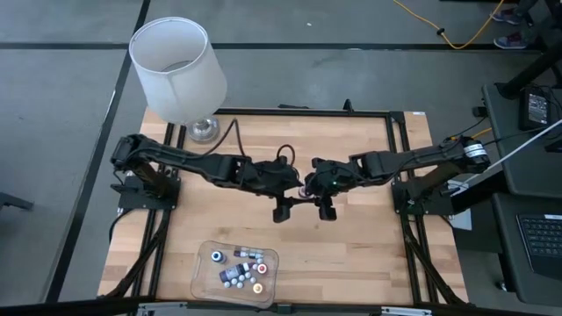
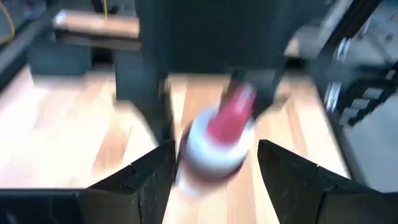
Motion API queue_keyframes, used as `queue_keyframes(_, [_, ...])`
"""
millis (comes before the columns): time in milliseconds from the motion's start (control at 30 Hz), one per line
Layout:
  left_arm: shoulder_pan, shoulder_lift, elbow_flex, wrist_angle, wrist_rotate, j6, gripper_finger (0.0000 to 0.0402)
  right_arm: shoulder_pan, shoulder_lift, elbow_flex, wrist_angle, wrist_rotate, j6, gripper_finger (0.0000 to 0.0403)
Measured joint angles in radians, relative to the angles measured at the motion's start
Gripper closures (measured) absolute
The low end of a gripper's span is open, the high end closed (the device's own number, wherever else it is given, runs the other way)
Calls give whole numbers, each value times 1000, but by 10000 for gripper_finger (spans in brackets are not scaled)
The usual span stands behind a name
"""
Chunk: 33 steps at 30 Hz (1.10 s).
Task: Pick & Place food coloring
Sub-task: Put the large pink food coloring bottle into the bin
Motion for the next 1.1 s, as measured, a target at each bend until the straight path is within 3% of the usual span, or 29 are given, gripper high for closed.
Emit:
queue_keyframes(167, [0,8,-3,-73,-3,-14,184,0,-3,2,4,0,1,251])
queue_keyframes(833, [0,6,-3,-14,-16,-6,190,0,-3,2,3,2,19,251])
queue_keyframes(1100, [0,6,-3,-32,-30,-33,235,0,-3,2,4,2,19,251])
